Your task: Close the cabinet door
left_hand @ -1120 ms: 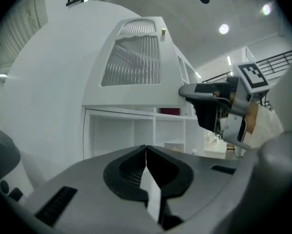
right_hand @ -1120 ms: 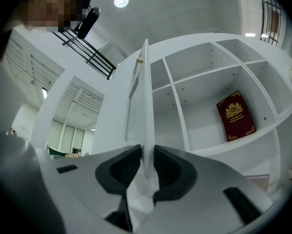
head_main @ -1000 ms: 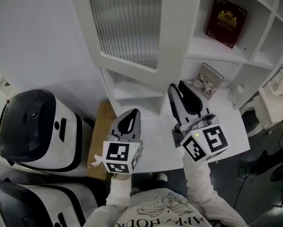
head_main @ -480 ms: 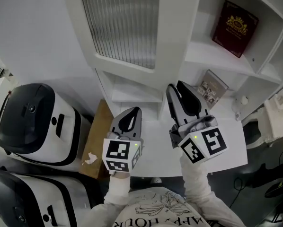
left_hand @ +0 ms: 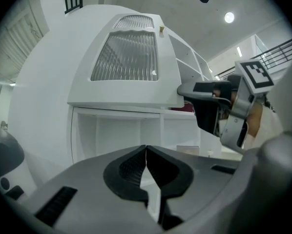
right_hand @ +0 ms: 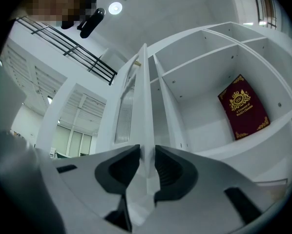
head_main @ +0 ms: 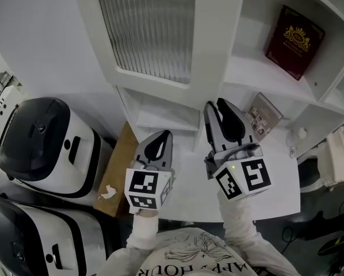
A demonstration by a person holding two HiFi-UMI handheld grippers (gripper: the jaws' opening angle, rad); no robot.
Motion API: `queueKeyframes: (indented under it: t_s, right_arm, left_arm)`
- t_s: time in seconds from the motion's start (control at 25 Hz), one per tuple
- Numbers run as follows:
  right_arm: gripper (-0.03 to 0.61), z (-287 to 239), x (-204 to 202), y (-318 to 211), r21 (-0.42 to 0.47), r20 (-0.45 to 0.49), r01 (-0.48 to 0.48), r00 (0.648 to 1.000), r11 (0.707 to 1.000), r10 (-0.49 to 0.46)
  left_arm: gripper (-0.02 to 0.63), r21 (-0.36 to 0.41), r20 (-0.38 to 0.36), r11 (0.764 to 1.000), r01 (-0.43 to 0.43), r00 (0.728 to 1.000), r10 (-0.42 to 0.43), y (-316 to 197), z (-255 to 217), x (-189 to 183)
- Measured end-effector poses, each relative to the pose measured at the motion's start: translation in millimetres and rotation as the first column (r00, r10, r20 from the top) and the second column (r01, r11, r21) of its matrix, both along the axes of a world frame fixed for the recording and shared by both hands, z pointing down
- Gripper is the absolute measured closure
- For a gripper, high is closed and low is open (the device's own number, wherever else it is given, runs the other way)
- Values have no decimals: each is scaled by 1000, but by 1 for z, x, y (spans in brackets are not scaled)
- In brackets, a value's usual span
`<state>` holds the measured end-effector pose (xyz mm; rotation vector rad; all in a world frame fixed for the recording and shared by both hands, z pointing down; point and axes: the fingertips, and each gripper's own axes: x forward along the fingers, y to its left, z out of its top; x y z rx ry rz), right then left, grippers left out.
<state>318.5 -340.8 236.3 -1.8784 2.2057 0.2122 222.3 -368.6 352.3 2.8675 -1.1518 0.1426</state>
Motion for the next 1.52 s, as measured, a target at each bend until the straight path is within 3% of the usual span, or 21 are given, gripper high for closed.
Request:
queueKeyframes:
  t_s: [0.56, 1.52]
  right_arm:
    - [485, 0, 15, -18, 1, -80, -55, 995, 998, 55]
    - [495, 0, 34, -48, -10, -88, -61, 994, 998, 60]
  left_arm:
    - [609, -5, 11, 998, 57, 998, -56, -8, 5, 7]
    - [609, -35, 14, 994, 107, 994, -107, -21, 20, 13]
